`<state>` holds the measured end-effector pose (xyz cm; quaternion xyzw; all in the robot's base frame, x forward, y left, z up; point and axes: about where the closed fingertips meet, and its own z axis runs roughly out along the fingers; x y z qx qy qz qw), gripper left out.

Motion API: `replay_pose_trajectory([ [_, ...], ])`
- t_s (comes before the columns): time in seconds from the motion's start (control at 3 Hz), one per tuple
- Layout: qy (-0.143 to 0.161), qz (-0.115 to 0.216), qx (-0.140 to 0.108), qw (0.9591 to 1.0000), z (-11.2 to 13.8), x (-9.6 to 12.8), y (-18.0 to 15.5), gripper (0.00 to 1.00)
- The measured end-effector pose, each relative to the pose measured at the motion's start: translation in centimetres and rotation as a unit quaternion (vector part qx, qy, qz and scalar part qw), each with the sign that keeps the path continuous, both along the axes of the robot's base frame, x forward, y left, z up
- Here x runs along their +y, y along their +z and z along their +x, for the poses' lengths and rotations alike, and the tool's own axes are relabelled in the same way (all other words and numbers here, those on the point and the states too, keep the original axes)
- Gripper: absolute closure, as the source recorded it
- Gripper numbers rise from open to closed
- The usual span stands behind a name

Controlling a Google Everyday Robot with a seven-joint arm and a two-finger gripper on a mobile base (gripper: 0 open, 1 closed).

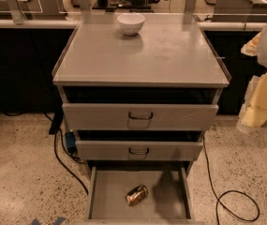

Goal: Pick orange can from bottom drawer and place on counter

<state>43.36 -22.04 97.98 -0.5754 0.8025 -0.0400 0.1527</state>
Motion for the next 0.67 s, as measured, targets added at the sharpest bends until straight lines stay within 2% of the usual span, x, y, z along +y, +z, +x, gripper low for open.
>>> replay_pose_trajectory([
  [0.33, 0.000, 0.000, -0.001, 1.0000, 0.0, 0.0, 0.0, 0.00],
  [0.67, -0.002, 0.017, 0.008, 0.9998, -0.3, -0.1, -2.4, 0.00],
])
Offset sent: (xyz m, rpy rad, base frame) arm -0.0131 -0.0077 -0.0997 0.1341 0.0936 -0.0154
